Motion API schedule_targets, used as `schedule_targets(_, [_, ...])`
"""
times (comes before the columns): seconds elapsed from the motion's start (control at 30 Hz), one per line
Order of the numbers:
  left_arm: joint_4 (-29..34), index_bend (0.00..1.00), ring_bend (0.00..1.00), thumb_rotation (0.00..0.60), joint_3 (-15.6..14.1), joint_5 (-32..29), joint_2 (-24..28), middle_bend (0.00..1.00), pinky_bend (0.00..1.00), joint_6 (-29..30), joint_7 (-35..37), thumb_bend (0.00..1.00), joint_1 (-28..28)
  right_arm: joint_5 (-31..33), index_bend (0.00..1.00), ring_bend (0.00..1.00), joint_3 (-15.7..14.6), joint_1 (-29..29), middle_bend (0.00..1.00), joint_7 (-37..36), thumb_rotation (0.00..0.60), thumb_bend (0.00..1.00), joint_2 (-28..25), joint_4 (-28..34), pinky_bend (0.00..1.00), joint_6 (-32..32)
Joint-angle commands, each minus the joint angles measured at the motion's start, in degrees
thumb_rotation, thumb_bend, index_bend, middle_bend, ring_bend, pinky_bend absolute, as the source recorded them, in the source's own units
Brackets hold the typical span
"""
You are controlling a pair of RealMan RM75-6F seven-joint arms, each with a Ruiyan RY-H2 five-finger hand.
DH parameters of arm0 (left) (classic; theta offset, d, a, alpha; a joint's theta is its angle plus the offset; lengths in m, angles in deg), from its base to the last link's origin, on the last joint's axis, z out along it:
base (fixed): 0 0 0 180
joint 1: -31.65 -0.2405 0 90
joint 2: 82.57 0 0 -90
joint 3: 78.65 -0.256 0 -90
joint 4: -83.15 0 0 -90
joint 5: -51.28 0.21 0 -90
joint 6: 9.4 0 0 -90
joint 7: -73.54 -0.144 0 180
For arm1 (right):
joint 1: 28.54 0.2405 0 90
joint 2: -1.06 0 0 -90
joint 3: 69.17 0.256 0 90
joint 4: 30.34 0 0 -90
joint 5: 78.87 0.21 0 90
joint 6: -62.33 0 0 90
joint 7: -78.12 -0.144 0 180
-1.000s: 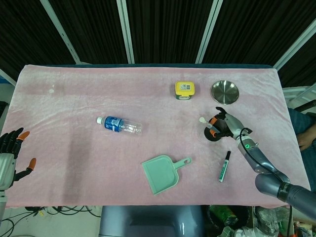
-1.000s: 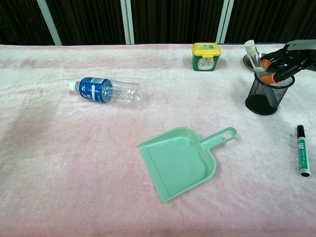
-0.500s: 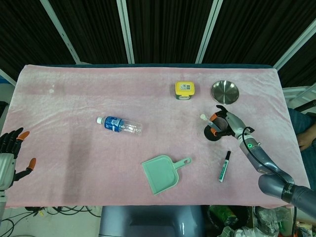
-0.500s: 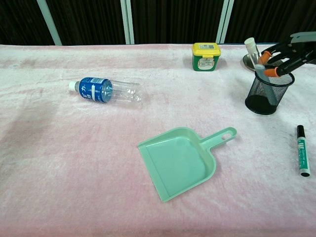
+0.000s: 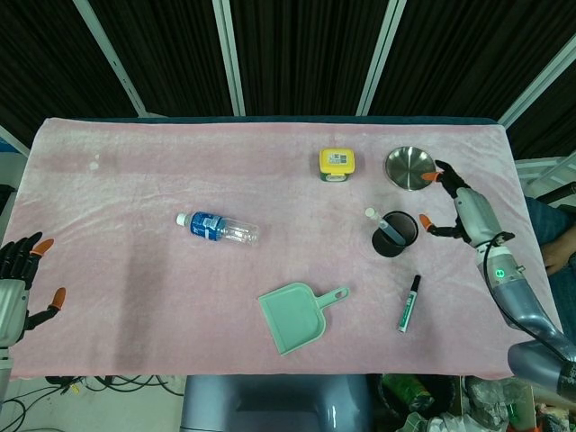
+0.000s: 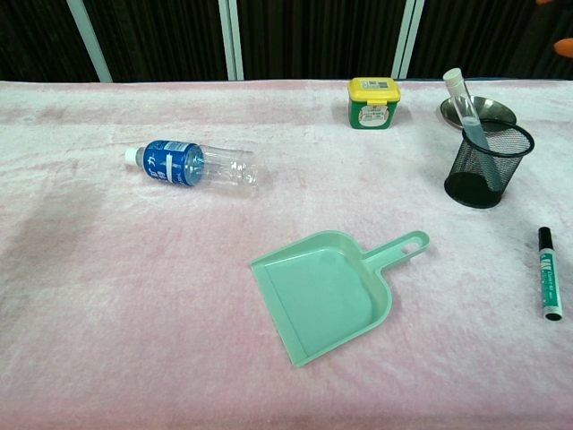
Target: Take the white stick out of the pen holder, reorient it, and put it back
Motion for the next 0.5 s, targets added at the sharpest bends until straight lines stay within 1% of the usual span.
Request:
schedule_targets(0.03, [-0.01,0.10,0.00,0.600,-0.05,0.13,-0.12,0.04,0.01,0.03,-0.15,0.38,0.03,-7.11,0.17,0.09,-4.96,-9.32,0.02,15.25,0.600,0.25,-3.40,7.25,0.16,-16.98])
schedule_targets(0.07, [0.01,0.10,0.00,0.600,-0.09,0.23,-0.14,0.04,0.01,0.11,-0.24,0.38,0.00,-8.48,0.16,0.09,-6.11,-11.51,0.02,16.49,0.600,0.25,-3.60,8.61,0.16,-20.63])
schedule_targets(0.23, [0.18,0.10,0.00,0.600,-0.16,0.66,-0.17,0.04,0.01,0.66,-0.33,0.38,-0.18,-12.38,0.16,0.09,-10.51,-17.42,0.02,21.90,0.600,0.25,-3.05,9.57,0.16,-29.48])
schedule_targets(0.37, [0.20,0.10,0.00,0.600,-0.27,0.98,-0.21,0.04,0.01,0.79,-0.66,0.38,-0.19,-14.07,0.16,0.09,-13.53,-19.82,0.02,23.39,0.600,0.25,-1.82,8.96,0.16,-31.56])
schedule_targets(0.5, [0.23,0.10,0.00,0.600,-0.32,1.10,-0.20,0.04,0.01,0.93,-0.77,0.38,-0.25,-14.43,0.15,0.09,-15.03,-20.58,0.02,24.15,0.600,0.25,-1.39,7.97,0.15,-31.34])
